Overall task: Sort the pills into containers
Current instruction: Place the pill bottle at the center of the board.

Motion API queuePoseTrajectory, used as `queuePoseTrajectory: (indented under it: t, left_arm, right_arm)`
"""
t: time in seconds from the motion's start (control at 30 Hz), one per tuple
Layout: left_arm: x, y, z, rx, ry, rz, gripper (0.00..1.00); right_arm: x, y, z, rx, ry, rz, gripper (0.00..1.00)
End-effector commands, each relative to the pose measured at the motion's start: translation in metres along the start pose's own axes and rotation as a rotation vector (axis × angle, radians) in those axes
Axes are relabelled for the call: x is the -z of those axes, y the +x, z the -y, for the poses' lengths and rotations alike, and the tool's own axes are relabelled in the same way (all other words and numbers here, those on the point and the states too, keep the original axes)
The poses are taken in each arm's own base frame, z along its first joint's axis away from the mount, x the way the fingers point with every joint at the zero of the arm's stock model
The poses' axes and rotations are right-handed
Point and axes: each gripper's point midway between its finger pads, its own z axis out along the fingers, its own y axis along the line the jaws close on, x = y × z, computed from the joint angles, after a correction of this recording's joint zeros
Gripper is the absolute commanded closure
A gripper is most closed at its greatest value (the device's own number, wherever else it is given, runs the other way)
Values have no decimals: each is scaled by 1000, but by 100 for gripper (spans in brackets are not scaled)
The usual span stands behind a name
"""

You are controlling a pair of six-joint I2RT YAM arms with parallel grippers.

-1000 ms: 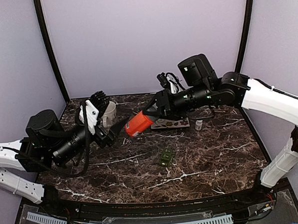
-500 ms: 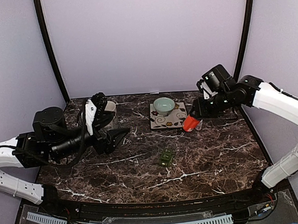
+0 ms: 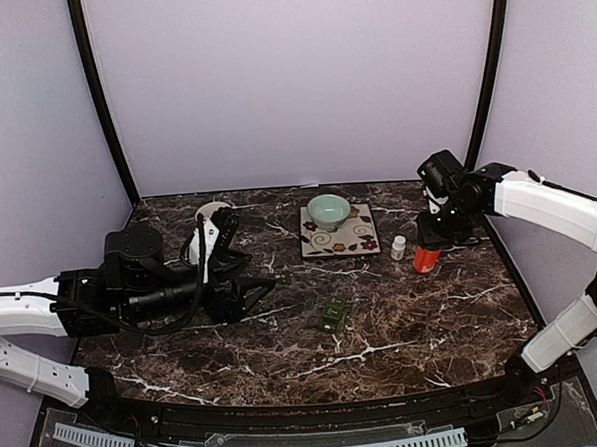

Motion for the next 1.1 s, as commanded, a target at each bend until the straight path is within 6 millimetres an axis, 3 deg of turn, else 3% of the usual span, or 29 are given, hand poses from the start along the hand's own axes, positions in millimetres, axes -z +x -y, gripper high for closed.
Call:
queuePoseTrajectory:
  t: [0.0, 0.4, 0.7, 1.07]
  left_arm:
    - [-4, 4, 4, 53, 42, 5, 30]
    - [-16, 22, 5, 87, 71, -42, 30]
    - [-24, 28, 1, 104, 81, -65, 30]
    - [-26, 30, -3, 114, 93, -76, 30]
  right_arm:
    - [-19, -13, 5, 11, 19, 29, 100]
    - [-63, -30, 15, 1, 50, -12, 100]
    - [-74, -53, 22, -50, 42, 7, 100]
    - [-85, -65, 22, -64, 34, -16, 100]
